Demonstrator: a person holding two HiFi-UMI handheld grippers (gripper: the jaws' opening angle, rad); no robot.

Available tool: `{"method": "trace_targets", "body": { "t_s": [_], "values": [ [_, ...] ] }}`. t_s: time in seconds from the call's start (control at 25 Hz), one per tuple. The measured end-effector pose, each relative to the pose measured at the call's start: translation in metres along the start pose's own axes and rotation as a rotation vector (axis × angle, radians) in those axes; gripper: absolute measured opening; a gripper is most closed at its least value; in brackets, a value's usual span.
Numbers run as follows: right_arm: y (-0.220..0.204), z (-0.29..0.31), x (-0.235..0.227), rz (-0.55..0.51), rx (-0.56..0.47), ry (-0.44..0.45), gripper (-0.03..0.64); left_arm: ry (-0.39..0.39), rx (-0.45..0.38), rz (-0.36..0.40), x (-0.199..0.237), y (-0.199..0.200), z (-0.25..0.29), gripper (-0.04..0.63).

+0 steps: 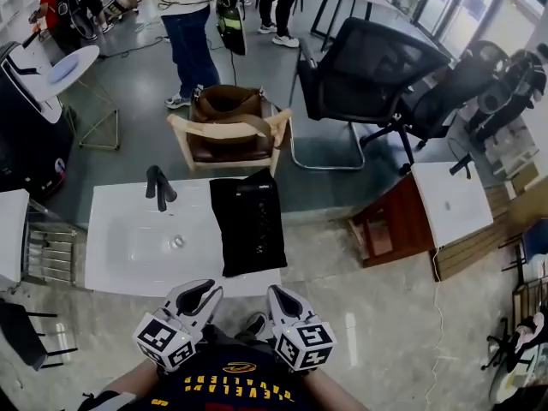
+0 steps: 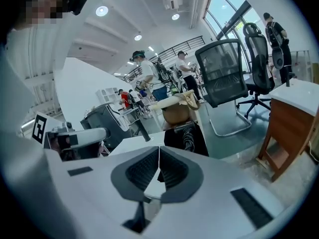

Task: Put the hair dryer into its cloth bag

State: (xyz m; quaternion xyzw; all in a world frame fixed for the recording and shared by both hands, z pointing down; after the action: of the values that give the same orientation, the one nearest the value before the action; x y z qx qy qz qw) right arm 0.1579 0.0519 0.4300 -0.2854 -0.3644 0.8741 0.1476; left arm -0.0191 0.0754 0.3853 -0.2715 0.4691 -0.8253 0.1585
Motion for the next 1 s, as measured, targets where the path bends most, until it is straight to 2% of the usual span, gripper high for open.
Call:
{"method": "trace_targets", "body": {
  "t_s": [0.28,0.6,0.8,1.0],
  "values": [
    [0.010,0.031,-0.031,0.012,0.026,-0.053,0.009,0.072,0.008,-0.004,0.042,0.007,0.019,0.077],
    [0.022,0.098,-0.068,0.011,0.144,-0.172,0.012,-0.007,0.113,-0.049,0.093,-0.004,0.050,0.077],
    [0.030,0.135,-0.089,-0.047,0.244,-0.243,0.107,-0.033,0.168,-0.080,0.114,-0.017,0.057,0.081],
    [0.037,0.173,-0.104,-0.082,0.330,-0.253,0.197,-0.009,0.208,-0.073,0.130,-0.032,0.049,0.184]
  ]
}}
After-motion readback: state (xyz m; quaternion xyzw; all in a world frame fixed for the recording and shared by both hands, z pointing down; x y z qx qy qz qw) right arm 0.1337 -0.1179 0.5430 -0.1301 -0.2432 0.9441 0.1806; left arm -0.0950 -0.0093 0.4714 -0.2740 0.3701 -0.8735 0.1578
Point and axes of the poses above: the fingertips, and each gripper's own axes: z forward along the fingers, x to its left, y out of its top, the point moved 5 cm from there along -z, backward along the fingers, and after that the axes turned 9 degrees about x, right-handed, at the moved point
